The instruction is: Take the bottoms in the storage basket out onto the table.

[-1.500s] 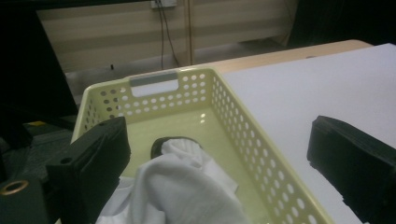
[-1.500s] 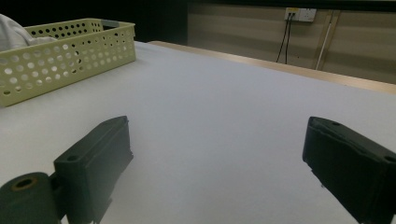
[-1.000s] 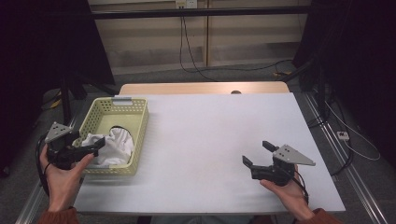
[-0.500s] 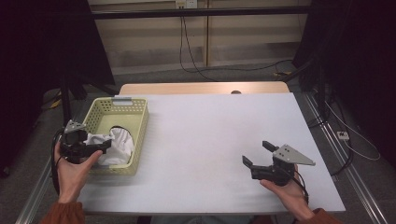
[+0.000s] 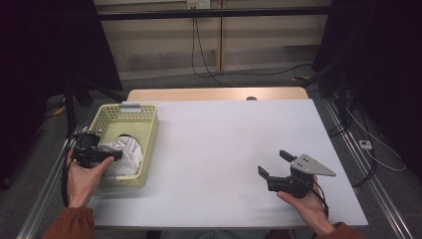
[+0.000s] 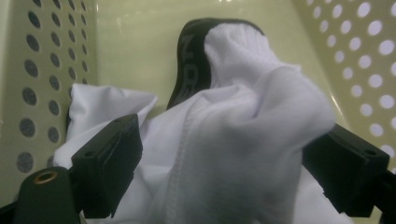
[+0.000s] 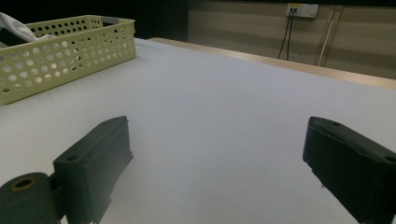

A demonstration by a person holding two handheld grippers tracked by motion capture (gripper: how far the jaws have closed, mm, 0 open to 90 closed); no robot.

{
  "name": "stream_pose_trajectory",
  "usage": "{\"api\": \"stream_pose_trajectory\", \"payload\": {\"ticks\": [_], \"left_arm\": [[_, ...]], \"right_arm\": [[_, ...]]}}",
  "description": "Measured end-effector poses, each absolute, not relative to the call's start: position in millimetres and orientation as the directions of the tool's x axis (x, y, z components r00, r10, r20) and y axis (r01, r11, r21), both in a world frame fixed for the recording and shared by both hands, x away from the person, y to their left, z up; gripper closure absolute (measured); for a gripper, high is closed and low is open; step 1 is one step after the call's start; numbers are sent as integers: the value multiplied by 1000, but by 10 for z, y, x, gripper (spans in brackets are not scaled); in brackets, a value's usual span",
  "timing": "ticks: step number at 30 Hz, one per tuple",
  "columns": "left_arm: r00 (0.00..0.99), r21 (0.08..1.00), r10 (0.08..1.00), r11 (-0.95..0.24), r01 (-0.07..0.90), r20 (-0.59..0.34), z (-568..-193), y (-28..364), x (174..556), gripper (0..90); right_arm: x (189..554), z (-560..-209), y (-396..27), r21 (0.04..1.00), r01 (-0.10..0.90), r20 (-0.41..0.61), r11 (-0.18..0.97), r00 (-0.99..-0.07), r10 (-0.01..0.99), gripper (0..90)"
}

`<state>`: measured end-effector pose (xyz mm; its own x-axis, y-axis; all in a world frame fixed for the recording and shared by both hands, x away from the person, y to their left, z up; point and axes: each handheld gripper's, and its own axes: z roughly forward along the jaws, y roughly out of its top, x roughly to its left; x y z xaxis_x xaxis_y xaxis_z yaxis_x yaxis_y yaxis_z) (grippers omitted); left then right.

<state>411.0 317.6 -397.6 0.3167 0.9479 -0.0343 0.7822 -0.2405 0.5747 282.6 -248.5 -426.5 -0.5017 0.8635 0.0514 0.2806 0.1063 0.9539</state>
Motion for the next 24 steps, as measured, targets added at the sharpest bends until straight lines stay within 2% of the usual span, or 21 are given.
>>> {"api": "stream_pose_trajectory", "payload": {"ticks": [5, 6, 10, 11, 16, 17, 18, 20, 24], "left_arm": [[310, 543, 951, -252, 801, -16, -4001, 3146, 4119, 207], [321, 516, 947, -269, 814, -13, -4010, 3136, 4128, 233], [330, 497, 944, -281, 821, -10, -4017, 3124, 4124, 336], [330, 490, 944, -286, 823, -2, -4020, 3116, 4128, 336], [342, 463, 939, -307, 831, 9, -4027, 3087, 4115, 586], [343, 459, 939, -309, 833, 11, -4027, 3084, 4112, 586], [345, 456, 939, -309, 834, 5, -4026, 3084, 4112, 668], [349, 458, 937, -311, 833, 1, -4022, 3084, 4107, 747], [342, 486, 939, -291, 824, -17, -4003, 3096, 4074, 787]], "right_arm": [[2828, -4267, -2489, 952, 287, 58, 102, -500, 864, 72], [2824, -4264, -2492, 954, 280, 50, 108, -503, 863, 72], [2820, -4262, -2489, 954, 279, 46, 112, -505, 862, 73], [2820, -4262, -2489, 954, 279, 46, 112, -505, 862, 73], [2823, -4267, -2492, 953, 283, 51, 109, -504, 862, 74], [2823, -4267, -2492, 953, 283, 51, 109, -504, 862, 74], [2822, -4266, -2491, 952, 285, 53, 108, -504, 862, 74], [2821, -4267, -2490, 953, 283, 51, 110, -504, 862, 74], [2822, -4265, -2492, 953, 283, 52, 108, -504, 862, 74]]}}
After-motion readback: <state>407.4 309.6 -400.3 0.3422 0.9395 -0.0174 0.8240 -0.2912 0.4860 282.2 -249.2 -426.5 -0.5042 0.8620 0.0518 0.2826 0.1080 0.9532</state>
